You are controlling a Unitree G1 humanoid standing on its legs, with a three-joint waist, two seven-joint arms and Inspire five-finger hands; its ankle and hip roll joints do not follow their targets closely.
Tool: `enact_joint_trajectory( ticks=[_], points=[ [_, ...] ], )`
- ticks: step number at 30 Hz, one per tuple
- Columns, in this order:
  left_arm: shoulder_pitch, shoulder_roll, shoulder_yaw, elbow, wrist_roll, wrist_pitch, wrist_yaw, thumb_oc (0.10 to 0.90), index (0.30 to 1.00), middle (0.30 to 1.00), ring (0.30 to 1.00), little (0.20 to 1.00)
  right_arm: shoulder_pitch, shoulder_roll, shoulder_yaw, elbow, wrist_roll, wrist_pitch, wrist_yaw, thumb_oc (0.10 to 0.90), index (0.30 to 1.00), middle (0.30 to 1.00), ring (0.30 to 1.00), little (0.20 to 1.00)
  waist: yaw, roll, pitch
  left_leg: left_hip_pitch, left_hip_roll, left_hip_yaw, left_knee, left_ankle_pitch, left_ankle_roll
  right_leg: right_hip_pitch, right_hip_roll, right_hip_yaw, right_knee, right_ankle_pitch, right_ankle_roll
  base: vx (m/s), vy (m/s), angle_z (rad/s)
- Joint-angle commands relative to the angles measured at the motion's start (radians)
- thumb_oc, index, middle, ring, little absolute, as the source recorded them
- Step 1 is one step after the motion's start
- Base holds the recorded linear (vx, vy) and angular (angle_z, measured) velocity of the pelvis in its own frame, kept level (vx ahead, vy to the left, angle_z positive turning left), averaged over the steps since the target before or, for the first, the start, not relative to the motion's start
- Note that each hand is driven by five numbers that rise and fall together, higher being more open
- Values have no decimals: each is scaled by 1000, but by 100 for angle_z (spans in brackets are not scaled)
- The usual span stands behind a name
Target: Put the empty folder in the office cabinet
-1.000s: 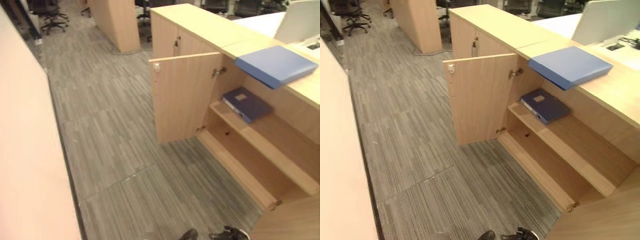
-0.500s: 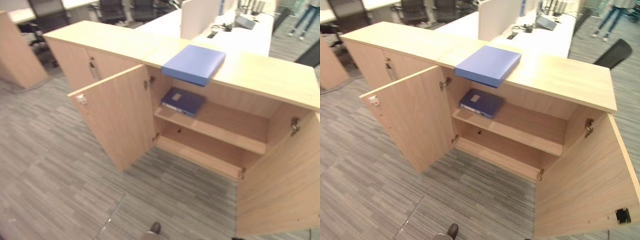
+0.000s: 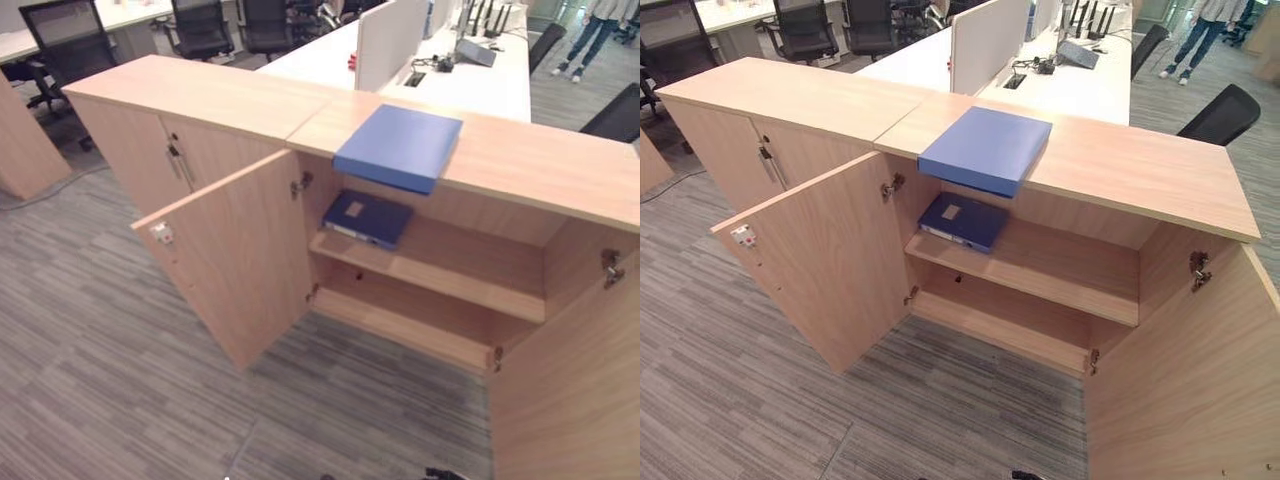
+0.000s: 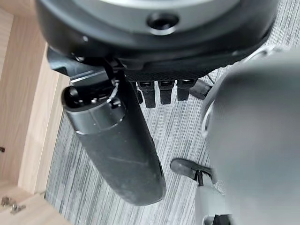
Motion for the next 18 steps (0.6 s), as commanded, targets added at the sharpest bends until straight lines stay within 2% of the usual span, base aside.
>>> enact_joint_trajectory(
  ticks=[1,3,4,5,6,7,8,9,11,12,13,18],
  points=[
    [-25,26,-27,41,95,-7,-15,800,900,900,900,900,-41,-27,18,-5,-27,-16,-8,800,900,900,900,900,7,-23,75,5,8,-33,-18,-99,-6,12,-179,-12,148,172,64,107,195,-5],
    [-32,30,-58,33,131,0,-21,800,900,900,900,900,-45,-25,35,-5,-37,-14,-7,800,900,900,900,900,-1,-17,91,23,17,-11,-18,-104,4,-28,-171,-25,218,156,43,107,81,-26],
    [-33,31,-70,31,142,1,-22,800,900,900,900,900,-48,-24,44,-6,-42,-13,-6,800,900,900,900,900,-5,-14,95,43,30,-9,-18,-126,2,-45,-140,-18,248,110,49,86,44,-64],
    [-39,32,-82,26,146,-1,-16,800,900,900,900,900,-57,-27,51,-11,-44,-14,-6,800,900,900,900,900,-10,-10,105,39,33,9,-18,-110,7,-92,-97,-42,248,102,18,95,30,-62],
    [-42,29,-90,21,142,-1,-18,800,900,900,900,900,-69,-28,60,-13,-43,-16,-6,800,900,900,900,900,-16,-1,113,45,34,13,-18,-111,11,-126,-55,-55,237,88,12,-6,35,-62],
    [-42,28,-90,21,142,-1,-18,800,900,900,900,900,-69,-28,60,-13,-43,-16,-6,800,900,900,900,900,-16,0,112,44,36,14,-18,-112,10,-126,-53,-56,235,88,11,94,-11,-71],
    [-46,26,-97,14,138,-3,-18,800,900,900,900,900,-84,-28,69,-16,-44,-19,-7,800,900,900,900,900,-23,3,123,57,31,16,-18,-113,11,-154,14,-75,202,75,3,257,-59,-60],
    [-49,23,-101,8,136,-2,-20,800,900,900,900,900,-105,-30,87,-15,-40,-22,-10,800,900,900,900,900,-37,1,145,101,18,-4,-18,-141,16,-213,132,-62,126,78,20,267,-70,-42],
    [-58,24,-94,7,133,-4,-23,800,900,900,900,900,-114,-30,90,-13,-35,-24,-12,800,900,900,900,900,-46,-15,168,118,-1,-12,-18,-134,20,-243,161,-77,43,138,12,228,-109,-12],
    [-56,24,-90,7,142,-4,-28,800,900,900,900,900,-113,-28,87,-6,-30,-23,-16,800,900,900,900,900,-42,-24,162,125,-8,-24,-18,-143,16,-202,174,-82,-31,126,4,306,-140,17],
    [-45,21,-84,9,139,-4,-27,800,900,900,900,900,-106,-27,90,-2,-28,-27,-20,800,900,900,900,900,-37,-15,148,138,8,-21,-18,-167,12,-180,194,-82,-46,110,3,345,-130,40],
    [-32,7,-62,29,130,2,-20,800,900,900,900,900,-81,-47,79,9,-37,-27,-21,800,900,900,900,900,-52,9,93,159,50,-40,-18,-198,14,-165,219,-89,-18,45,-42,297,-70,31]
  ],
)
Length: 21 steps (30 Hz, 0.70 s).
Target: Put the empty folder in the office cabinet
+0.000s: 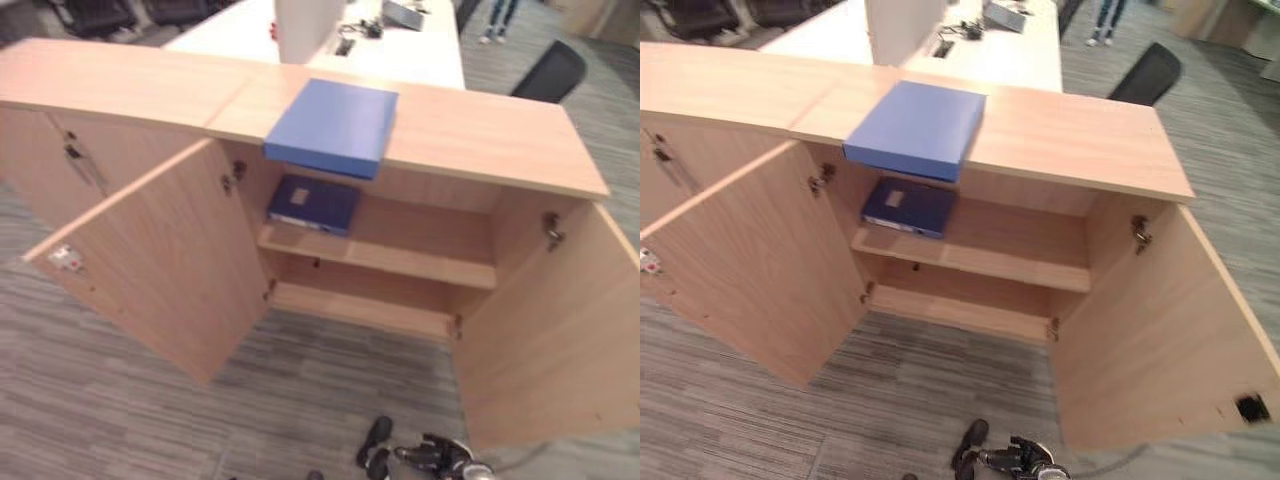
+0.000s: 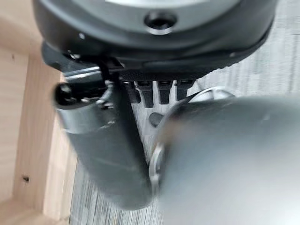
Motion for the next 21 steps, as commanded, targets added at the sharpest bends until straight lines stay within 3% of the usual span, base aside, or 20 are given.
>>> enact_joint_trajectory(
  ticks=[1,7,12,13,14,17,18,19,21],
  points=[
    [8,11,-2,41,4,1,8,800,900,900,900,900,27,-49,38,18,-34,0,-15,800,900,900,900,900,12,1,-47,27,4,-73,-47,-65,-7,66,13,17,-106,47,68,245,-92,27],
    [-42,13,-46,14,9,-2,22,800,900,900,900,900,22,-67,50,-5,-34,1,-16,800,900,900,900,900,-10,7,-42,26,41,-74,-25,-100,-5,21,13,18,13,-26,38,152,-76,3],
    [-94,3,-131,-52,46,-16,12,800,900,900,900,900,17,-67,88,-11,-73,5,-12,800,900,900,900,900,-24,-3,-37,-12,47,-28,159,-161,-35,69,38,26,11,-77,7,116,-90,0],
    [-93,-2,-135,-63,37,-17,5,800,900,900,900,900,18,-67,91,-10,-78,6,-10,800,900,900,900,900,-20,-5,-35,-31,41,-17,220,-153,-52,93,46,26,-7,-81,1,107,-157,-3],
    [-97,-14,-142,-83,6,-20,-9,800,900,900,900,900,18,-69,93,-7,-80,5,-11,800,900,900,900,900,-1,-15,-16,-101,34,7,375,-91,-94,150,57,24,-53,-89,-12,54,-122,-4],
    [-97,-30,-148,-92,-31,-18,-28,800,900,900,900,900,13,-70,90,-5,-75,4,-13,800,900,900,900,900,10,-28,1,-190,49,49,454,-74,-105,188,53,16,-88,-95,-16,8,-82,0],
    [-97,-29,-148,-92,-32,-18,-29,800,900,900,900,900,13,-70,90,-5,-75,4,-13,800,900,900,900,900,11,-27,0,-193,50,50,458,-76,-105,187,55,17,-89,-94,-17,77,0,8],
    [-89,-37,-145,-85,-49,-12,-53,800,900,900,900,900,10,-68,90,1,-73,2,-8,800,900,900,900,900,18,-47,-3,-243,52,75,412,-136,-78,214,42,32,-117,-89,-3,121,52,11],
    [-83,-29,-138,-86,-74,-12,-65,800,900,900,900,900,5,-65,92,7,-81,2,-7,800,900,900,900,900,27,-58,-6,-293,63,68,345,-91,-79,234,38,59,-126,-79,11,90,86,-10]
  ],
)
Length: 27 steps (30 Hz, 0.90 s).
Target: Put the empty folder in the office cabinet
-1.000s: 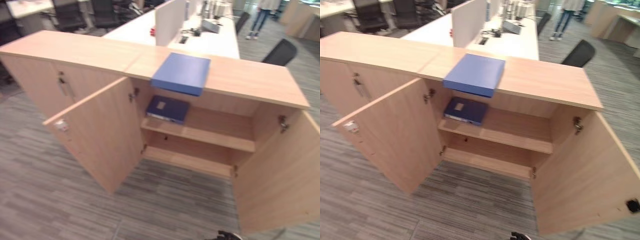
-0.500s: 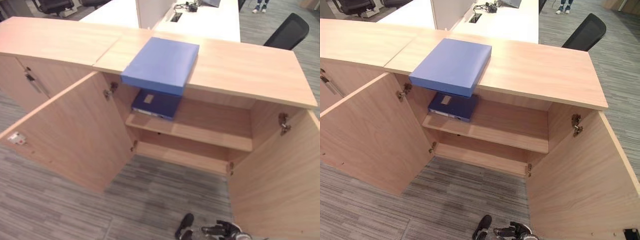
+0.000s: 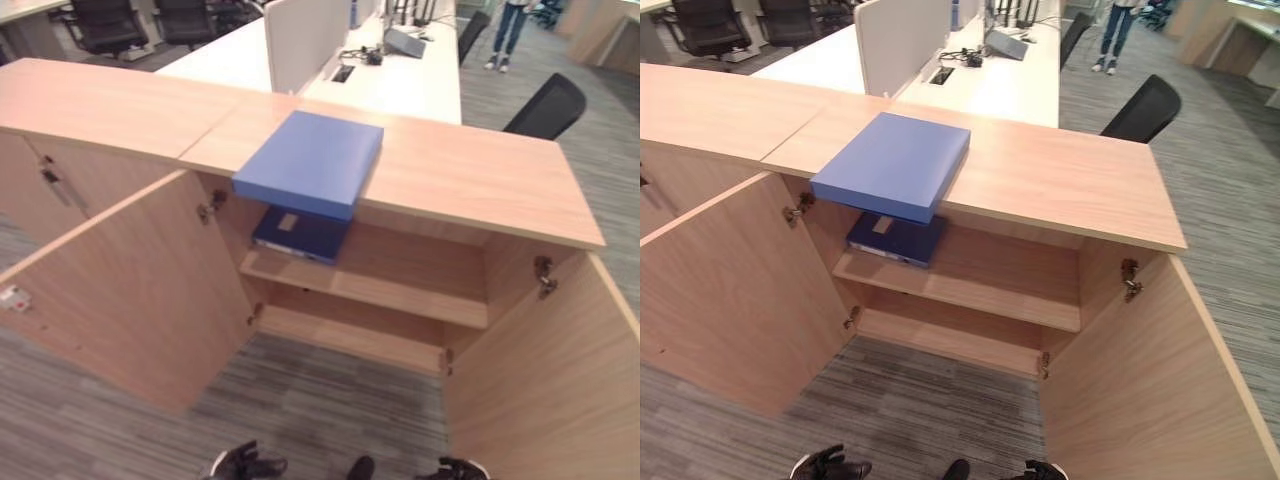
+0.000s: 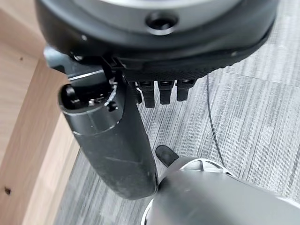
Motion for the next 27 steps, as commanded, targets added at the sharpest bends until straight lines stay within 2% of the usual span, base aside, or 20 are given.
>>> enact_joint_trajectory(
  ticks=[1,3,6,7,11,15,17,19,20,21,22,23,25,26,27],
  points=[
    [29,-22,-13,-3,-46,17,-37,800,900,900,900,900,-23,-22,5,2,-17,-11,8,800,900,900,900,900,27,-39,51,-17,-32,28,-203,130,45,74,-87,43,1,-13,183,15,81,-32],
    [28,-16,2,5,-72,14,-36,800,900,900,900,900,-20,-15,6,6,-13,-12,11,800,900,900,900,900,39,-32,49,-12,-29,6,-264,181,35,93,-78,66,-8,-12,184,55,75,-59],
    [32,-16,14,10,-73,13,-38,800,900,900,900,900,-10,-9,0,8,-9,-14,13,800,900,900,900,900,43,-23,35,21,-22,-4,-334,198,33,113,-70,77,-24,-7,191,103,84,-59],
    [39,-15,15,19,-58,12,-37,800,900,900,900,900,1,-5,-11,19,-7,-15,12,800,900,900,900,900,36,-13,9,62,-15,-14,-414,223,30,119,-65,89,-43,4,197,128,108,-48],
    [53,-11,15,3,-56,6,-29,800,900,900,900,900,21,10,-14,23,-3,-17,9,800,900,900,900,900,26,-7,-29,133,-7,-15,-531,264,30,130,-51,102,-85,24,207,102,80,-24],
    [58,-3,10,-104,-66,-10,3,800,900,900,900,900,25,19,-27,25,12,-19,-1,800,900,900,900,900,27,1,-43,158,-12,-15,-545,257,31,145,-54,104,-110,32,217,57,60,26],
    [100,23,13,-326,-121,-23,20,800,900,900,900,900,28,17,-39,13,23,-22,-10,800,900,900,900,900,37,5,-40,167,-15,-16,-545,253,33,157,-60,101,-113,33,223,40,51,14],
    [181,58,52,-647,-133,-20,36,800,900,900,900,900,30,17,-59,-1,27,-24,-21,800,900,900,900,900,53,12,-34,174,-17,-23,-545,246,35,165,-64,97,-115,31,227,16,17,2],
    [183,58,53,-650,-132,-18,36,800,900,900,900,900,30,17,-59,-1,27,-24,-21,800,900,900,900,900,51,10,-37,169,-19,-24,-545,249,36,161,-66,96,-115,33,228,0,0,0],
    [272,77,126,-915,-123,-19,41,800,900,900,900,900,29,20,-85,-1,26,-16,-28,800,900,900,900,900,67,15,-30,175,-18,-30,-545,242,38,167,-68,92,-115,31,232,12,11,8],
    [317,82,175,-1025,-89,-26,54,800,900,900,900,900,34,26,-96,-3,25,-12,-30,800,900,900,900,900,73,15,-32,172,-21,-34,-545,243,40,165,-72,88,-115,32,234,18,8,10],
    [317,82,175,-1025,-89,-26,54,800,900,900,900,900,34,26,-96,-3,25,-12,-30,800,900,900,900,900,73,15,-32,172,-21,-34,-545,243,40,165,-72,88,-115,32,234,24,-14,17],
    [369,101,321,-1247,97,-53,148,800,900,900,900,900,58,47,-109,-9,32,-9,-39,800,900,900,900,900,91,9,-30,177,-23,-43,-545,232,39,172,-75,81,-115,26,236,39,-30,22],
    [373,105,355,-1285,156,-58,182,800,900,900,900,900,65,56,-108,-15,34,-8,-41,800,900,900,900,900,96,9,-30,183,-20,-43,-545,223,37,178,-73,79,-115,21,236,11,-13,12],
    [375,104,356,-1289,158,-55,182,800,900,900,900,900,64,56,-107,-16,34,-8,-41,800,900,900,900,900,94,7,-31,179,-23,-43,-545,229,38,174,-75,78,-115,25,236,0,0,0]
  ],
)
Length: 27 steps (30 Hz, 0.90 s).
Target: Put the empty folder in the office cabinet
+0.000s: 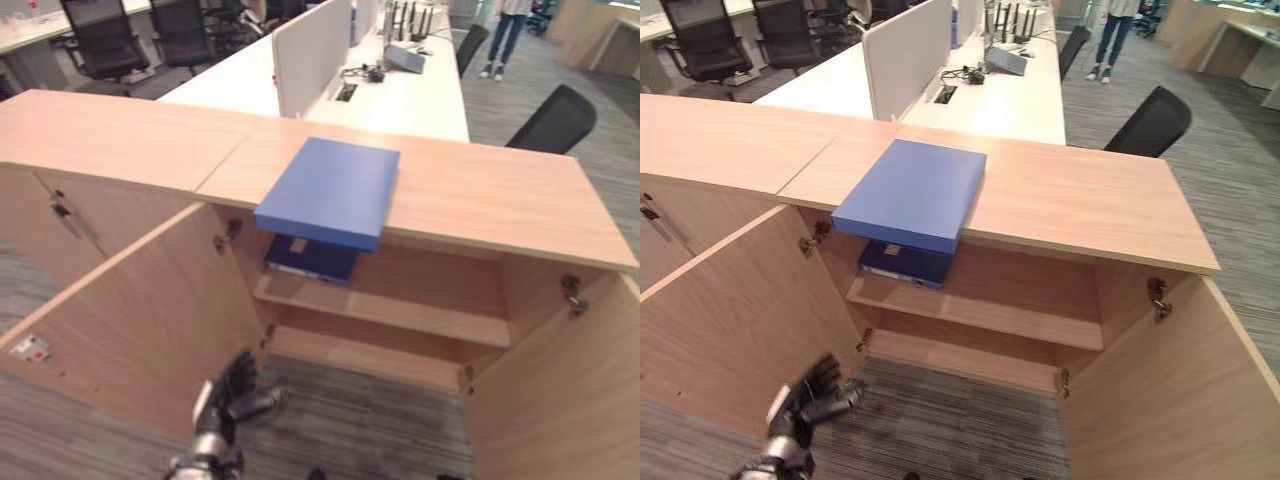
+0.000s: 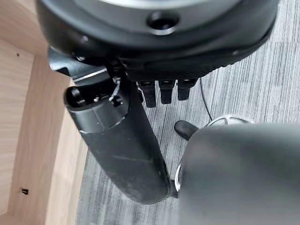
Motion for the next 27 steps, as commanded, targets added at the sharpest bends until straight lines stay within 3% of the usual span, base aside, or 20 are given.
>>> enact_joint_trajectory(
  ticks=[1,4,8,9,14,19,27],
  points=[
    [-84,71,161,-117,280,-100,219,800,900,900,900,900,-49,27,43,22,24,-9,-33,800,900,900,900,900,38,-63,16,22,-2,-26,-11,-101,-30,5,-49,15,-1,-2,80,34,-29,2],
    [-150,132,210,-197,490,-91,353,800,900,900,900,900,-40,43,78,16,5,-12,-39,800,900,900,900,900,35,-69,10,32,3,-24,-11,-115,-36,11,-47,17,-1,-9,82,30,-29,3],
    [-291,282,178,-283,664,-93,373,800,900,900,900,900,-57,47,117,16,-27,-14,-40,800,900,900,900,900,13,-73,-1,42,4,-12,-11,-124,-40,17,-49,21,-1,-8,86,21,-11,3],
    [-295,284,176,-281,666,-93,374,800,900,900,900,900,-58,48,115,16,-27,-15,-41,800,900,900,900,900,14,-75,2,39,1,-12,-11,-117,-39,14,-51,20,-1,-2,86,9,6,-9],
    [-454,429,39,-367,828,-118,366,800,900,900,900,900,-74,49,160,25,-73,-18,-36,800,900,900,900,900,-28,-73,-22,56,-1,10,-11,-130,-37,17,-53,37,-1,1,91,28,8,-19],
    [-566,520,-72,-342,867,-114,335,800,900,900,900,900,-67,32,165,38,-87,-18,-36,800,900,900,900,900,-65,-67,-43,72,-1,28,-11,-140,-32,22,-52,56,-1,2,94,26,10,-23],
    [-627,539,-154,-278,833,-113,261,800,900,900,900,900,-63,21,153,46,-93,-8,-22,800,900,900,900,900,-81,-64,-52,86,-2,40,-11,-146,-29,27,-50,69,-1,3,95,4,3,-2]
  ],
)
